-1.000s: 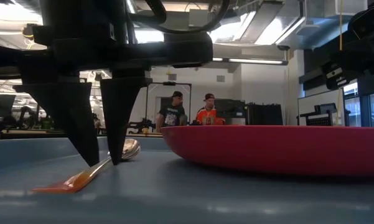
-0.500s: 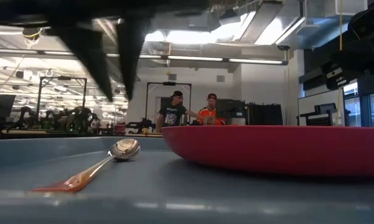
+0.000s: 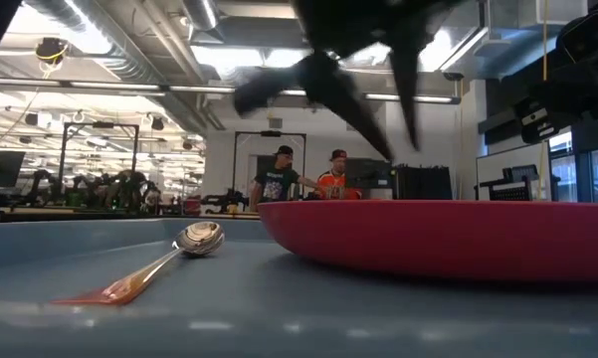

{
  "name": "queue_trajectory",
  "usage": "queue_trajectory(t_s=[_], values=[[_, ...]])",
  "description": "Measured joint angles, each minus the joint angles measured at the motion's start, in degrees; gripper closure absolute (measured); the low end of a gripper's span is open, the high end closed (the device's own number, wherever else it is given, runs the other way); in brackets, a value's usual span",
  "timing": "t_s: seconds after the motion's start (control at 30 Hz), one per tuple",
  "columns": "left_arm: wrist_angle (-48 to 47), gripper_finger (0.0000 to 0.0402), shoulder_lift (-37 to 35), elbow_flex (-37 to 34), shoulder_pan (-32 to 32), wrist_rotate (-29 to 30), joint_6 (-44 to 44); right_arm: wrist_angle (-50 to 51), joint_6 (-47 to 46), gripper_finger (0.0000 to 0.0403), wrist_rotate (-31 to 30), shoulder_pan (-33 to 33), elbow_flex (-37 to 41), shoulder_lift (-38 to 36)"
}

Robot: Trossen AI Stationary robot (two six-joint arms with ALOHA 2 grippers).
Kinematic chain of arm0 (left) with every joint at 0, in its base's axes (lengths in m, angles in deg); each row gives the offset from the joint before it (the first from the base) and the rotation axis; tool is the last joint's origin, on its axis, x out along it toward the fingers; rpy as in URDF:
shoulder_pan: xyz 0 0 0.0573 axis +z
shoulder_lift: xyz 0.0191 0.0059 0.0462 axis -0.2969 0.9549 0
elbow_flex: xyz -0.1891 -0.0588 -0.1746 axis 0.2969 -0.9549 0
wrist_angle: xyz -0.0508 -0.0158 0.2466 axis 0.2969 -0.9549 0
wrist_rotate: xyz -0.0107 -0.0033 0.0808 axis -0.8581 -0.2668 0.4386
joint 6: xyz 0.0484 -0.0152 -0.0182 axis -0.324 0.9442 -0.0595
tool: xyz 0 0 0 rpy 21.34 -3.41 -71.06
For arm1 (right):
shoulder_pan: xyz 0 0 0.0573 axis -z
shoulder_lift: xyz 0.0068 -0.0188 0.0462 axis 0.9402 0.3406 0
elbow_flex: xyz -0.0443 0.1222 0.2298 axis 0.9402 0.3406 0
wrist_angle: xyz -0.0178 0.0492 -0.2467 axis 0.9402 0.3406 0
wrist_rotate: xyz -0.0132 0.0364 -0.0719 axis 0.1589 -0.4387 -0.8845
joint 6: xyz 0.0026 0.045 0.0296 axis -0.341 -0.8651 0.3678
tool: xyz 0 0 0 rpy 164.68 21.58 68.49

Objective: Pick and place plate/cup/fork/spoon on tray
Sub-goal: Adjust the pink plate on the blue serving tray

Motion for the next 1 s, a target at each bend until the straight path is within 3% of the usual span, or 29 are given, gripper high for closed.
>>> queue_trajectory(t_s=[0.1, 0.33, 1.0], values=[[2.3, 0.0328, 1.7, 0.0, -0.5, -2.8, -1.4, 0.0, 0.0, 0.0301, 0.0, 0.0, 0.0, 0.0], [-2.0, 0.0328, 2.5, 0.0, -2.2, -10.1, 6.2, 0.0, 0.0, 0.0301, 0.0, 0.0, 0.0, 0.0], [0.1, 0.0328, 2.5, 0.0, -7.7, -12.4, 14.3, 0.0, 0.0, 0.0301, 0.0, 0.0, 0.0, 0.0]])
